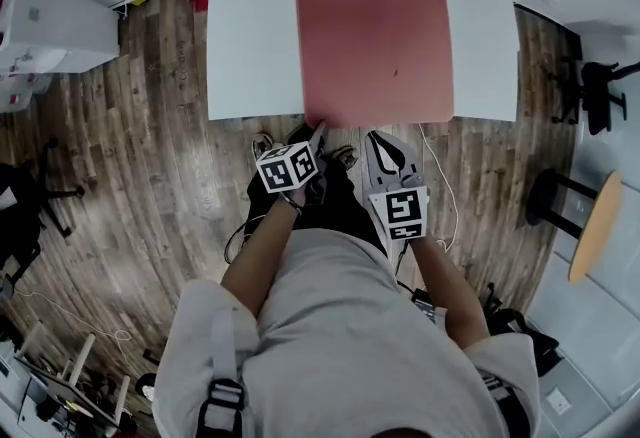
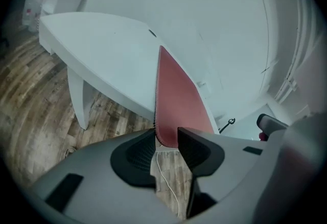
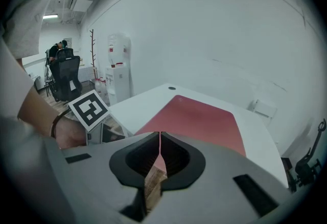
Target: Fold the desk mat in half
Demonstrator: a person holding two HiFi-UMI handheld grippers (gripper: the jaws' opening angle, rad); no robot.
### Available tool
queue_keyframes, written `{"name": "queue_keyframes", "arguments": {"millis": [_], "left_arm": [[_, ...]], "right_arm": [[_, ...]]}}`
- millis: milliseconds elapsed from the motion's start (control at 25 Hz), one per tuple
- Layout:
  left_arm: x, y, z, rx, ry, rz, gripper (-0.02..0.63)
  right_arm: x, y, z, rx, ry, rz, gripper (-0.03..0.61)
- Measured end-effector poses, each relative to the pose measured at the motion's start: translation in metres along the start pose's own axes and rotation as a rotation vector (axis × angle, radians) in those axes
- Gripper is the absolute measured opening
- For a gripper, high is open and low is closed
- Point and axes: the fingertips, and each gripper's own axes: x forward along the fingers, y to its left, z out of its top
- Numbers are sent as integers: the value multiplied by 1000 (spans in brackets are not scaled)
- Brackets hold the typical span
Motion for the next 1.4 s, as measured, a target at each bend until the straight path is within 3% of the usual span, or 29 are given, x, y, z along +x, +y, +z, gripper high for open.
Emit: {"name": "queue_keyframes", "arguments": {"millis": [160, 240, 400, 640, 1040, 1120, 1280, 1400], "left_arm": [[-4, 4, 3, 60, -29, 78, 98], [-7, 4, 7, 132, -33, 122, 77], [-9, -3, 16, 399, -27, 237, 54], [-1, -19, 7, 914, 66, 363, 54], [11, -41, 15, 1413, 149, 447, 54], [14, -50, 10, 1481, 165, 440, 54], [24, -64, 0, 1475, 209, 391, 52], [36, -61, -2, 1526, 256, 359, 51]], "right_arm": [[-5, -15, -2, 31, -22, 13, 41], [-5, -21, 0, 46, -39, 15, 41], [-7, -28, 7, 53, -69, 16, 41], [-19, -46, 3, 91, -98, -10, 41], [-38, -80, -5, 217, -121, -46, 41], [-48, -88, -8, 252, -136, -61, 41], [-64, -103, -16, 329, -164, -96, 41], [-67, -112, -17, 373, -194, -124, 41]]}}
